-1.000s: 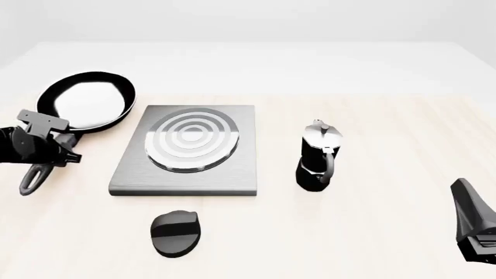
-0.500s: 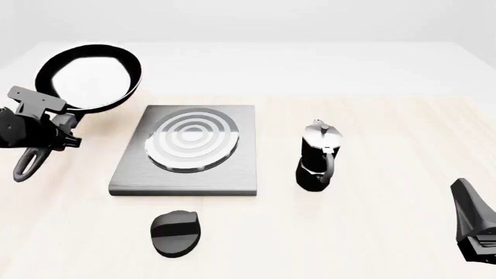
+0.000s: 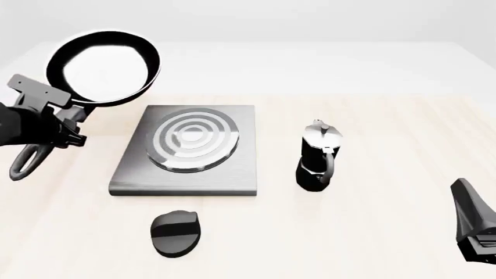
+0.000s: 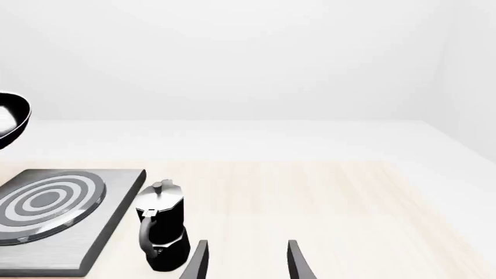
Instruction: Turn on the stove and put the frying pan on it.
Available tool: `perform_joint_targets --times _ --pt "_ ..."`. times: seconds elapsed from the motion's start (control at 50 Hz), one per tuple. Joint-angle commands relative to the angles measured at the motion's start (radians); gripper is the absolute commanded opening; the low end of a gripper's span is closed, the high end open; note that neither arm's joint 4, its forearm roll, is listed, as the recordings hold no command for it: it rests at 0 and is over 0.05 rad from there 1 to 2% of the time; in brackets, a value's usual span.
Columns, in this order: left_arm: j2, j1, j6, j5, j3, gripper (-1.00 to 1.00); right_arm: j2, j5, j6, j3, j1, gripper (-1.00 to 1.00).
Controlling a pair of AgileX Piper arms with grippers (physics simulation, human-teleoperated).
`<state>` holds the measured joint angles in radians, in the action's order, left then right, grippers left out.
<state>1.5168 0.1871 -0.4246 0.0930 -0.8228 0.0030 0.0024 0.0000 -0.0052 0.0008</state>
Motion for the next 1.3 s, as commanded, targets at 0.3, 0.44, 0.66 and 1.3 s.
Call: perform_joint_targets --times 0.3,0.44,0.66,1.3 --pt "-0.206 -0.142 -0.027 0.121 0.050 -1.00 0.000 0.000 0.000 0.000 0.000 1.00" --pt "-0.234 -0.176 -0.029 0.144 0.059 -1.00 0.000 0.000 0.000 0.000 0.000 1.00" --pt "-0.259 -0.230 -0.011 0.183 0.056 -1.00 0.000 0.000 0.000 0.000 0.000 1.00" --pt "-0.287 -0.370 0.047 0.254 0.080 -1.00 0.000 0.000 0.000 0.000 0.000 1.00"
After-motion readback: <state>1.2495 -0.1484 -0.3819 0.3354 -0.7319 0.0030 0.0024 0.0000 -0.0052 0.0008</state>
